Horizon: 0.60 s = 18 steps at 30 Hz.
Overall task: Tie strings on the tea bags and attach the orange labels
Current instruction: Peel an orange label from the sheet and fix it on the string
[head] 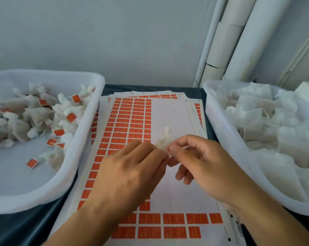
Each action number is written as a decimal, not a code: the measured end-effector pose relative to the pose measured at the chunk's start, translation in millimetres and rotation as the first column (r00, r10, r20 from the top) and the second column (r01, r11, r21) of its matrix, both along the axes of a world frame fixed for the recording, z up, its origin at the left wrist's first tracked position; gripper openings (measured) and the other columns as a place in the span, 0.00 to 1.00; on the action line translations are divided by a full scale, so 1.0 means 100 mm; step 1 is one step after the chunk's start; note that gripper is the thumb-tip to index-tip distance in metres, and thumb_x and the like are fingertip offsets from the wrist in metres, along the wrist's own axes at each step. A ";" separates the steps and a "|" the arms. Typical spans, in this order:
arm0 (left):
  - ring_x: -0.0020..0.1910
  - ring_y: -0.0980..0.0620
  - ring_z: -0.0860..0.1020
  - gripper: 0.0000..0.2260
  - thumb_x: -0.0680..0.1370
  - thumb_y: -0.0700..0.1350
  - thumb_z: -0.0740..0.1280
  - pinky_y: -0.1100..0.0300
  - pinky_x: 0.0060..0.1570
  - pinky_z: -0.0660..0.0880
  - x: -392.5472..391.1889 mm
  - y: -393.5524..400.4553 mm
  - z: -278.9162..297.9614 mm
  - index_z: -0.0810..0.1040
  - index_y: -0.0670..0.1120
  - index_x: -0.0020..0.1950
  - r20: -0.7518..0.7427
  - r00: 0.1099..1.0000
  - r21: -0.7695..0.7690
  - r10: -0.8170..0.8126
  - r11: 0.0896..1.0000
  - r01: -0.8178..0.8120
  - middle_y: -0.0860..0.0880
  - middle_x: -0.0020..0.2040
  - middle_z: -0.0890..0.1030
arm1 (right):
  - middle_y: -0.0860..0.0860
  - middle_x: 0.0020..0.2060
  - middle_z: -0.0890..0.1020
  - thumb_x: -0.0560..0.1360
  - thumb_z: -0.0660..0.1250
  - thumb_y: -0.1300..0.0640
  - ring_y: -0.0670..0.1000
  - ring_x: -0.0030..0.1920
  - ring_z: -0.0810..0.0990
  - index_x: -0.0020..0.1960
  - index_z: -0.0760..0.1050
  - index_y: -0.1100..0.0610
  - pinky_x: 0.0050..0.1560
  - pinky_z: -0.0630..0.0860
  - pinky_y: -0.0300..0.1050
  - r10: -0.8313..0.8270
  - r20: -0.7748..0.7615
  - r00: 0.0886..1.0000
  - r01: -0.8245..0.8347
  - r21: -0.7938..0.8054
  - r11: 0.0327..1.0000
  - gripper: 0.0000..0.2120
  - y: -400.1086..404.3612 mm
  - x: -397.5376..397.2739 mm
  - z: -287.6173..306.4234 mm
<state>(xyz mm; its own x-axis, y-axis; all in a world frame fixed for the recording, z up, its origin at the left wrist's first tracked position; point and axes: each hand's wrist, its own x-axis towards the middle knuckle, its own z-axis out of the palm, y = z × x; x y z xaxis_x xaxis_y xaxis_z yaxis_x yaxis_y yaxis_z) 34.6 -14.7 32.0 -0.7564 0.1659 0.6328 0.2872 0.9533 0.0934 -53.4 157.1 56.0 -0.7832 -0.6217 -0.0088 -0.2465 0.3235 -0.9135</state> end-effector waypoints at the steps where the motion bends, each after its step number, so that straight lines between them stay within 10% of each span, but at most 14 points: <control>1: 0.38 0.52 0.79 0.05 0.81 0.45 0.69 0.57 0.33 0.78 -0.03 -0.02 0.00 0.85 0.47 0.50 -0.002 1.000 -0.009 0.005 1.000 -0.005 0.50 0.43 0.84 | 0.43 0.41 0.86 0.82 0.64 0.47 0.46 0.38 0.86 0.49 0.81 0.46 0.36 0.79 0.35 0.001 0.004 1.000 -0.001 -0.001 1.000 0.08 -0.03 -0.05 -0.01; 12: 0.48 0.61 0.79 0.21 0.78 0.72 0.50 0.68 0.44 0.77 -0.59 -0.01 -0.07 0.66 0.65 0.66 0.358 0.904 0.327 0.233 0.876 -0.355 0.64 0.56 0.79 | 0.42 0.36 0.86 0.77 0.73 0.54 0.46 0.36 0.86 0.45 0.82 0.50 0.35 0.79 0.33 -0.399 -0.095 0.912 0.351 -0.321 0.880 0.02 -0.26 -0.56 -0.28; 18: 0.53 0.52 0.80 0.31 0.76 0.72 0.62 0.57 0.46 0.79 -1.16 0.08 -0.13 0.58 0.62 0.75 0.591 0.741 0.105 0.319 0.880 -0.463 0.56 0.62 0.80 | 0.47 0.38 0.86 0.77 0.73 0.58 0.50 0.38 0.87 0.48 0.81 0.51 0.38 0.82 0.39 -0.450 -0.035 0.892 0.390 -0.443 0.807 0.03 -0.23 -0.64 -0.52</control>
<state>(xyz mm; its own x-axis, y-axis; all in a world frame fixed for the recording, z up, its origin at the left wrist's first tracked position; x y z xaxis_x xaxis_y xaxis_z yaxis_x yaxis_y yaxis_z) -81.5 -6.6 19.3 -0.9451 -0.3178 0.0763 -0.2741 0.8979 0.3443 -117.7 133.8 3.8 -0.9434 -0.1525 0.2944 -0.3013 0.0238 -0.9532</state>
